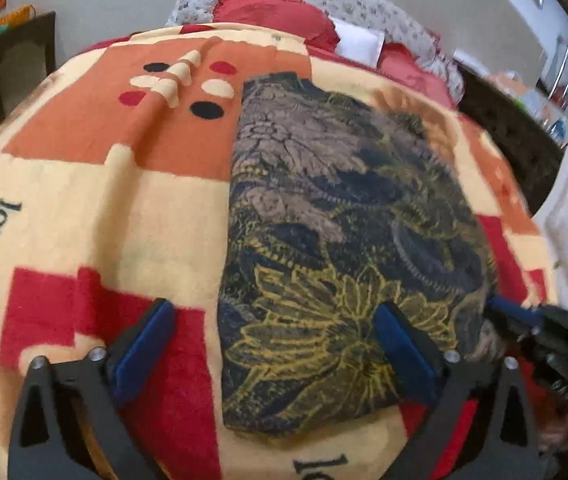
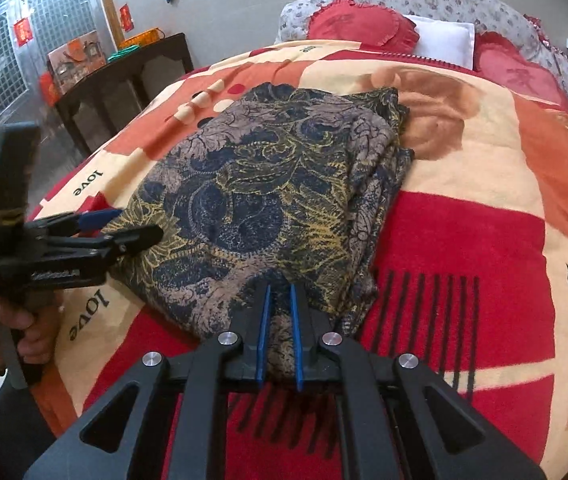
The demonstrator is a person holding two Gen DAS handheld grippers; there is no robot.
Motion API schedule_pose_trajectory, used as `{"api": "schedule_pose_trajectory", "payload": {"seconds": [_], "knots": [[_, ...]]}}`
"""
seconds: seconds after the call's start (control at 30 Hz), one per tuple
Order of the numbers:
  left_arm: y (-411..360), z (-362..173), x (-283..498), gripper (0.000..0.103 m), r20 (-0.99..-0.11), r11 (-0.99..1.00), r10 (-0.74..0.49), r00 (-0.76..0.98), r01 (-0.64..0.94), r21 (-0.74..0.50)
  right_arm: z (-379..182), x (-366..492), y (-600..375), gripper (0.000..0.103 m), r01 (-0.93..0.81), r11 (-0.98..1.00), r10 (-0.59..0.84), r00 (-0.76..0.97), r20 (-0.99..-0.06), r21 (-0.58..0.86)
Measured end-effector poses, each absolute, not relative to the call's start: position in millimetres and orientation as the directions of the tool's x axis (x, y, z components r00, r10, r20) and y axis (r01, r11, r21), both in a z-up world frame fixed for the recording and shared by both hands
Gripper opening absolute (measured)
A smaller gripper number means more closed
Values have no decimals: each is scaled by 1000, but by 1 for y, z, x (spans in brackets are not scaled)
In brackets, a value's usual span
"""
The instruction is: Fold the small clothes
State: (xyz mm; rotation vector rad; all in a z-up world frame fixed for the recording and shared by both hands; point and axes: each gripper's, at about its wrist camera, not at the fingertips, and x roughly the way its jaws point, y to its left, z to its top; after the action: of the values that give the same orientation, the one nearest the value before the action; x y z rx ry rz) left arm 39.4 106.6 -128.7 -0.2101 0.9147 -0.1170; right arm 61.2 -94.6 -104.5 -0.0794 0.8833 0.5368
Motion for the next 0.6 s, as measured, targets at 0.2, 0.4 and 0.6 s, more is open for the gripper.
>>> {"api": "schedule_pose_trajectory", "payload": {"seconds": [0.2,0.4,0.6], "knots": [[110,-130,39,103,-765,970,-191,615,0,-242,-105,56,-93,6,-481,867,403,530,-746,126],[108,-132,43,103,-768,976,-169,618,-5,-218,-107,60,-101,7,-476,860,442,507,-740,187],[103,-119,41,103,-810,981,-142,568,-27,-190,-106,63,-104,7,-460,858,460,489,-741,229]]}}
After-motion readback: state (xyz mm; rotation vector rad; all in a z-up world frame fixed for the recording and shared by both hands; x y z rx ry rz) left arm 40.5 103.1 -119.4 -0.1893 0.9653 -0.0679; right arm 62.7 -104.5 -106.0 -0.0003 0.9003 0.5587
